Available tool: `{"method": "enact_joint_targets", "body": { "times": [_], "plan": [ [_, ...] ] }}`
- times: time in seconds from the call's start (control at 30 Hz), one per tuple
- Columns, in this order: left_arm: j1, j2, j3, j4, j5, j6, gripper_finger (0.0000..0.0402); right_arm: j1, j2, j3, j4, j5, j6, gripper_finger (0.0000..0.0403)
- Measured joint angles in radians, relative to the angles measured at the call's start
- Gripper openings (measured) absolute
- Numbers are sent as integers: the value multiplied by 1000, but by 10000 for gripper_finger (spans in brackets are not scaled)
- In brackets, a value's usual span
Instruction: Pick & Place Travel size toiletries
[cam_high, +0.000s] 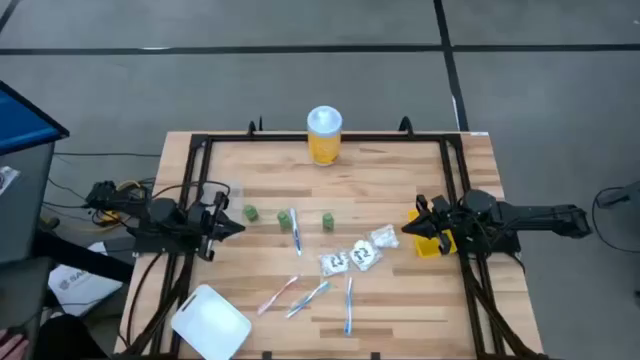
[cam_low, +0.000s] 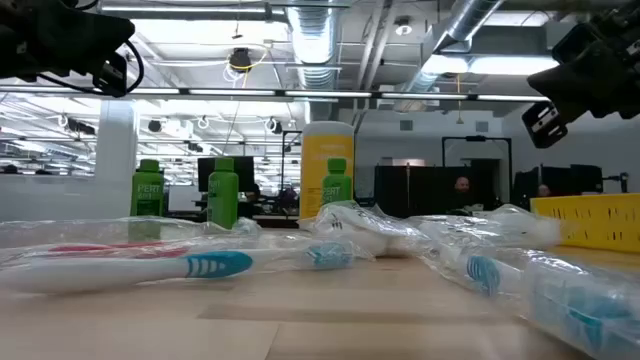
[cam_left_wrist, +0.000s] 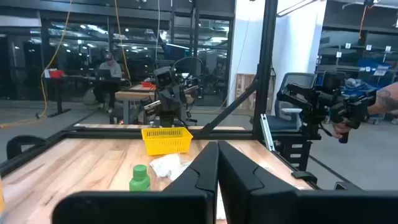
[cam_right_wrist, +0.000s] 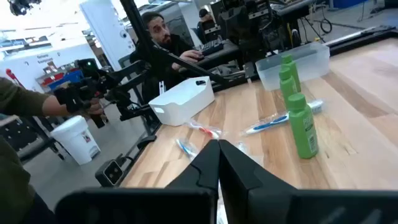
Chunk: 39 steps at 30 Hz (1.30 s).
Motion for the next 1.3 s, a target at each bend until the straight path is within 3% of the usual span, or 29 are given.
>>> {"method": "enact_joint_targets", "body": {
  "times": [0.57, 0.7, 0.8, 0.9, 1.03, 1.2, 1.3],
  "plan": [
    [0, 0, 0, 16, -1, 8, 0, 0, 0, 0, 5, 0, -23, 0],
    [0, 0, 0, 85, -2, 8, 0, 0, -1, 25, 217, 45, -1, 0],
    [0, 0, 0, 91, -5, 8, 0, 0, 8, 162, 263, 129, -50, 0],
    [0, 0, 0, 95, -21, 8, 0, -1, 79, 383, 53, 211, -104, 0],
    [0, 0, 0, 98, -30, 8, 0, -1, 355, 753, -359, 318, -120, 0],
    [0, 0, 0, 105, -35, 8, 0, 0, 708, 1160, -789, 339, -222, 3],
    [0, 0, 0, 111, -35, 8, 0, 2, 877, 1324, -1046, 340, -283, 12]
  ]
}}
